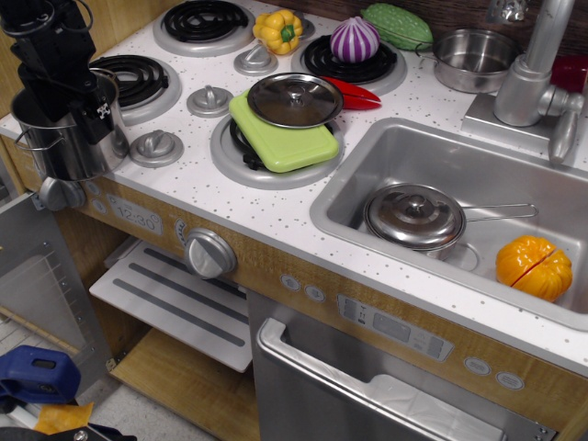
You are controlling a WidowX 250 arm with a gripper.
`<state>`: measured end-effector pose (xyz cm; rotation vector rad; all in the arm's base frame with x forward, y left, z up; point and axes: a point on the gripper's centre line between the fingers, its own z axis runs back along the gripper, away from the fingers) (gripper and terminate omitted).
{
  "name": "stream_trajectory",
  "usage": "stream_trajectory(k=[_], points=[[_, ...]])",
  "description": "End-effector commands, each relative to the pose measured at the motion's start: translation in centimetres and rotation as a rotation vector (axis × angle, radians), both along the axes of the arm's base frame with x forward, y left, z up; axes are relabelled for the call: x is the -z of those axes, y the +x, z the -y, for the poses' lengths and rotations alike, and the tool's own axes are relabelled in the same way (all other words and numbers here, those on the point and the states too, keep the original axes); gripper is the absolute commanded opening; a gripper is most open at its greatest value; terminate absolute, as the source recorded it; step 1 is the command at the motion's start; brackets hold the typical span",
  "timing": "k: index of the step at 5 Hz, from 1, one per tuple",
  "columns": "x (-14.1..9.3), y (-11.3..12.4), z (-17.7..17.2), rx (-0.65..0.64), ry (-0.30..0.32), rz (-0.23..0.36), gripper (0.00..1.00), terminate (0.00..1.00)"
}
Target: Put pot on stove which is near stove
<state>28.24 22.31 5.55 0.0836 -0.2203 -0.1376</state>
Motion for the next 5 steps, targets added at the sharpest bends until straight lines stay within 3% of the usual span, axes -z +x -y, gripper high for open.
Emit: stream_trajectory(k=[1, 3, 4, 5], points=[[-0.6, -0.2, -0.8, -0.013, 0.030, 0.046, 1.00, 0.00], [0.1, -0.3, -0.8, -0.025, 0.044, 0.071, 1.00, 0.00], [0.8, -0.7, -0.8, -0.041, 0.052, 0.089, 0.00, 0.00], [1.0, -0.8, -0.9, -0.044, 0.040, 0.098, 0.00, 0.00]])
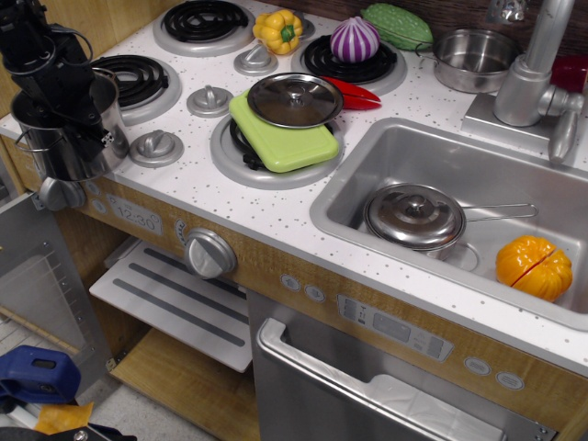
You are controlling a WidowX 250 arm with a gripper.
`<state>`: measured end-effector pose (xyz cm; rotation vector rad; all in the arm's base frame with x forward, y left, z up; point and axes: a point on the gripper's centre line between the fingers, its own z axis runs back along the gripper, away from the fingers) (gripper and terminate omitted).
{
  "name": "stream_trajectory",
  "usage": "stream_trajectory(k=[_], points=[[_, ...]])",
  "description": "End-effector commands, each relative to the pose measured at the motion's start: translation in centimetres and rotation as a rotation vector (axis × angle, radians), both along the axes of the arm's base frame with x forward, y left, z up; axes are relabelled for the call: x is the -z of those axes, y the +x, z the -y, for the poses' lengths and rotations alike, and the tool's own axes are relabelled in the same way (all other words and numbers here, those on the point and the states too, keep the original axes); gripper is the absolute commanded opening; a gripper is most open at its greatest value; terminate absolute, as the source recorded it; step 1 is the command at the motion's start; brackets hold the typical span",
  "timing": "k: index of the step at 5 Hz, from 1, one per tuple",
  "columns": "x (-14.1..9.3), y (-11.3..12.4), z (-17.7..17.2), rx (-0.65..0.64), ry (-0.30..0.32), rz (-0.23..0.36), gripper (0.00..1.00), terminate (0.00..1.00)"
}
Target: Put pot on stove which is near stove
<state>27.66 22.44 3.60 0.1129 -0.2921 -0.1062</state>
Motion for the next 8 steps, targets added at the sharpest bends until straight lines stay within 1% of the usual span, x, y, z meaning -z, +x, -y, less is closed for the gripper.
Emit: stream_trajectory(k=[1, 2, 3, 4, 5, 7, 8], points=[[-1.3, 0.0, -0.9, 0.002, 0.019, 0.020, 0.00, 0.00], [-2.8, 0.5, -1.3, 0.069, 0.056, 0.020, 0.00, 0.00], [-4.6, 1.6, -1.6, 0.167, 0.072, 0.008, 0.00, 0.00], [-5.0, 2.4, -1.8, 0.275, 0.113, 0.068, 0.00, 0.00], [-4.7, 3.8, -1.7, 0.352, 0.129, 0.091, 0.00, 0.00], [-4.1, 6.8, -3.2, 0.551, 0.121, 0.120, 0.00, 0.00], [-4.0, 7.9, -3.8, 0.608, 0.106, 0.124, 0.00, 0.00]])
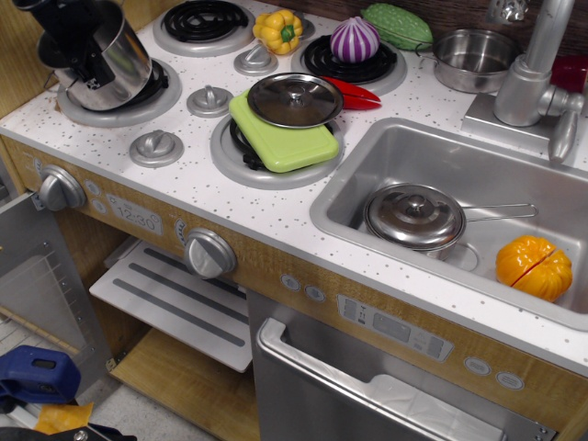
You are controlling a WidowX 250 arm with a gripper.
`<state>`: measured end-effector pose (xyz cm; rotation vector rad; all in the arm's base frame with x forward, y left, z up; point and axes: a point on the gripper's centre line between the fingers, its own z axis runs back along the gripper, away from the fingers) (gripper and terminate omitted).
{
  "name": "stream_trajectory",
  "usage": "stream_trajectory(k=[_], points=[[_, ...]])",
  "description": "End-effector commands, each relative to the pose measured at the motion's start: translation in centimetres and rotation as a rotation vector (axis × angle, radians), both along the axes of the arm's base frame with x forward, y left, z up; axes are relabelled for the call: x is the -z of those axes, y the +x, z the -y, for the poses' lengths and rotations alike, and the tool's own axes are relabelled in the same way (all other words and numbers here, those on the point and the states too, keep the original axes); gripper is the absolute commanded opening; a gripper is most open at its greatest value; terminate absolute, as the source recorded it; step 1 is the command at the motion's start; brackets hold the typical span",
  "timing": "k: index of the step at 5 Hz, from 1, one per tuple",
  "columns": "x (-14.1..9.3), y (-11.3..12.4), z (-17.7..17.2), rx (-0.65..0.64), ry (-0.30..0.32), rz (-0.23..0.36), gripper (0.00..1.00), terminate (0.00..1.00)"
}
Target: Put pot on stove which is near stove
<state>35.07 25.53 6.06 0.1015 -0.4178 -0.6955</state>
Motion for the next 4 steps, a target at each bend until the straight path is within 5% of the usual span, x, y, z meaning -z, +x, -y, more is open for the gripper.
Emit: stream_trajectory(k=[1, 3, 4], points=[[-1.45, 0.92, -1.37, 0.104, 0.011, 0.037, 1.00, 0.00], [-1.45, 0.92, -1.37, 0.104, 0.011, 0.037, 1.00, 0.00], [-1.45, 0.92, -1.37, 0.104, 0.011, 0.037, 1.00, 1.00]])
